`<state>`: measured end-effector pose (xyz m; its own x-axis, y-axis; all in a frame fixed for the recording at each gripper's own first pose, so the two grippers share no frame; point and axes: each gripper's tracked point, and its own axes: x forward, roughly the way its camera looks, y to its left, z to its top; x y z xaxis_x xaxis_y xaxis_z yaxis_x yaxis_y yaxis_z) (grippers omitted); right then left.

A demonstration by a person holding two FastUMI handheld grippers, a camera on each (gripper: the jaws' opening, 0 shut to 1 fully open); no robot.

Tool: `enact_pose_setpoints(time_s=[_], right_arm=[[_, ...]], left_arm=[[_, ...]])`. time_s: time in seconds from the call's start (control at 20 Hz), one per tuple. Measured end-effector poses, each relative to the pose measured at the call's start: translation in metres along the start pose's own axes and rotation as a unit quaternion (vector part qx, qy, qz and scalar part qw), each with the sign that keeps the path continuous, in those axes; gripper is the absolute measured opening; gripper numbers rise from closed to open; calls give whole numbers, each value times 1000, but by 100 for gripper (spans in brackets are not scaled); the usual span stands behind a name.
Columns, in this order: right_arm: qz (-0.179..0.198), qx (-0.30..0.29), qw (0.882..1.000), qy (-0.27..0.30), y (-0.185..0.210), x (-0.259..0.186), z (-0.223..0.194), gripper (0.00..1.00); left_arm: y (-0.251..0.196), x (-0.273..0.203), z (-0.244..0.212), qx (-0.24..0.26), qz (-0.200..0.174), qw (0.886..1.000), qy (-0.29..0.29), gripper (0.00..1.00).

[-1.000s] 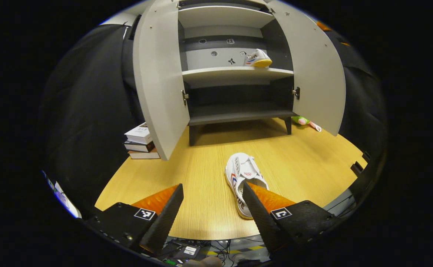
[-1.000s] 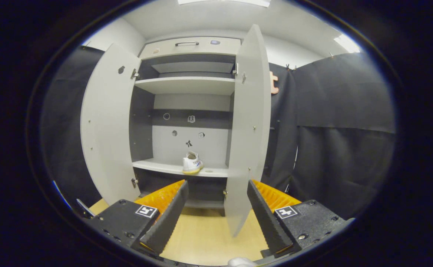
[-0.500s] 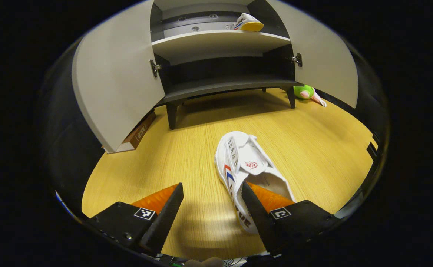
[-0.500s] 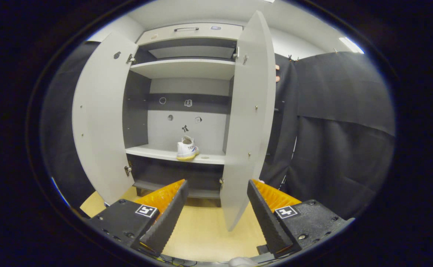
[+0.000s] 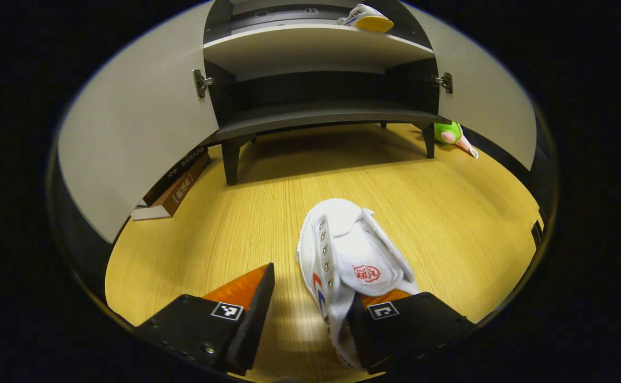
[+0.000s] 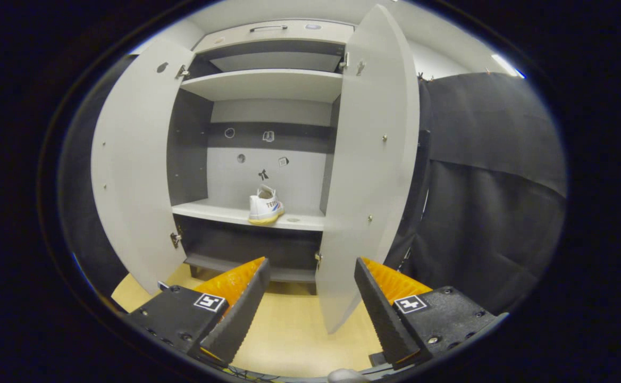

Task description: Grab one shoe with the right hand and put it into the shoe cabinet, grab the other shoe with the left hand and put it into the shoe cabinet; then close the right door with the right hand and the left door with the left hand.

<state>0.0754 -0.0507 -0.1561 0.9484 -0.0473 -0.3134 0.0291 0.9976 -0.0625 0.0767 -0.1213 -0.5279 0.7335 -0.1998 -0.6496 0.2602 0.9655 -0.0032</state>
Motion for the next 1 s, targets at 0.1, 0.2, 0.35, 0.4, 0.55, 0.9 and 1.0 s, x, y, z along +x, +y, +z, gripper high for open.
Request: enact_pose_setpoints(time_s=[0.1,0.2,0.35,0.4,0.55,0.9,1.0], right_arm=[[2,0,1000,3,0,2,-1,100],[2,-1,1000,2,-1,3,-1,100],[4,1,1000,3,-2,4,-2,100],[3,2,1000,4,-2,4,-2,100],[5,6,1000,3,-2,4,0,100],[11,15,1000,-13,-11,1,8,100],[17,17,1000,-19,-11,2,9,100]], left_arm=[[-7,3,0,0,-11,1000,4,58],[-1,4,1,12,10,1000,3,33],[4,6,-2,-6,10,1000,17,6],[6,4,-1,-7,9,1000,18,2],[7,5,1,-6,4,1000,26,0],[12,-32,31,-13,12,1000,19,0],[16,-52,57,-19,18,1000,9,0]])
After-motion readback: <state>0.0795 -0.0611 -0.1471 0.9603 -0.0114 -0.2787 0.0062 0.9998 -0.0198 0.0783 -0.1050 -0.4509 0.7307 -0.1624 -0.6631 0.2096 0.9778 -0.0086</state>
